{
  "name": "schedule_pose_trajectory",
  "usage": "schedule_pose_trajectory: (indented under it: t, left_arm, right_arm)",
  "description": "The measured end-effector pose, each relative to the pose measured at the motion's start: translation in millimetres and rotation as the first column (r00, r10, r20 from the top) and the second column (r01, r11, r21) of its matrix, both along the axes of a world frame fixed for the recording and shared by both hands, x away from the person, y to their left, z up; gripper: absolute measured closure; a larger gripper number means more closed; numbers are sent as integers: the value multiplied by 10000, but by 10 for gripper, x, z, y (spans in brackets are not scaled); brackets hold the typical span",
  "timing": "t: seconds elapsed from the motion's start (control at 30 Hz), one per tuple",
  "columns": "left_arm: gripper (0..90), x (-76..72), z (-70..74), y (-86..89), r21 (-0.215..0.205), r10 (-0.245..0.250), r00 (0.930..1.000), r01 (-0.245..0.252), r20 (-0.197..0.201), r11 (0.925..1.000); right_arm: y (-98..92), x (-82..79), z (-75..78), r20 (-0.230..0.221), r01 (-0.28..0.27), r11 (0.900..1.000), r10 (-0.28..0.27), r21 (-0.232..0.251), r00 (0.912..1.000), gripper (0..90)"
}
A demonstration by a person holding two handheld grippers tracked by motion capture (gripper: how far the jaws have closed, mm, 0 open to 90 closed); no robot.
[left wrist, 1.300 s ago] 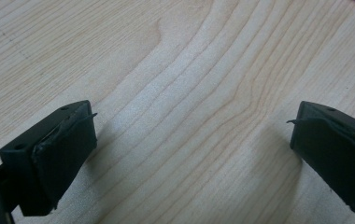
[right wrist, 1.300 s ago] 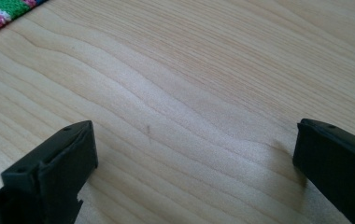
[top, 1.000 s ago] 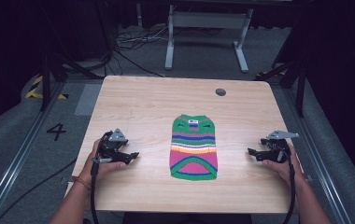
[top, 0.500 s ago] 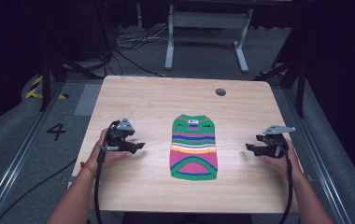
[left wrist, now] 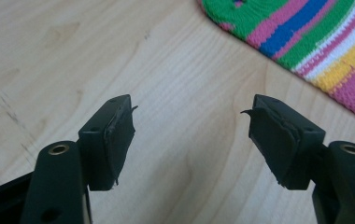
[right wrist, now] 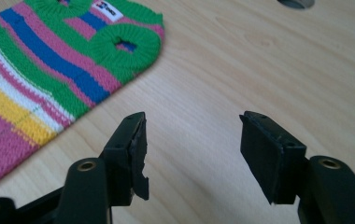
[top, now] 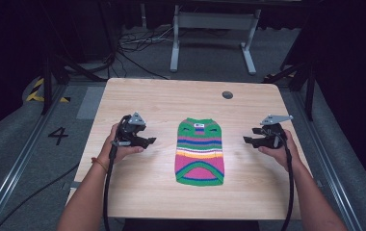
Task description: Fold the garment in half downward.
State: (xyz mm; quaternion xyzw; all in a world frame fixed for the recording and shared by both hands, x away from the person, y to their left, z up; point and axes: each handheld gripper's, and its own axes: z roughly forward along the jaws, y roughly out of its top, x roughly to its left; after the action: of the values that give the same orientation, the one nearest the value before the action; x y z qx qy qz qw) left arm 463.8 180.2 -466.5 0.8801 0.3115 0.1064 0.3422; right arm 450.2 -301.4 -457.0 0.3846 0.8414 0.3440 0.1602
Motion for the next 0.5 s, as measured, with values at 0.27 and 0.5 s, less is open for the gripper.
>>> schedule_pose_trajectory:
  t: [0.27,0.5]
  left_arm:
    - [333,288,-4,-176,-155,-14,9999,12,-110,9999]
    - [335,482,-7,-424,-98,-69,9995,66,-299,9999]
  right_arm:
    - [338,246,43,-139,-600,9979,596,-229,9981,462]
    - [542,408,-22,-219,-718,9973,714,-173,9972,454]
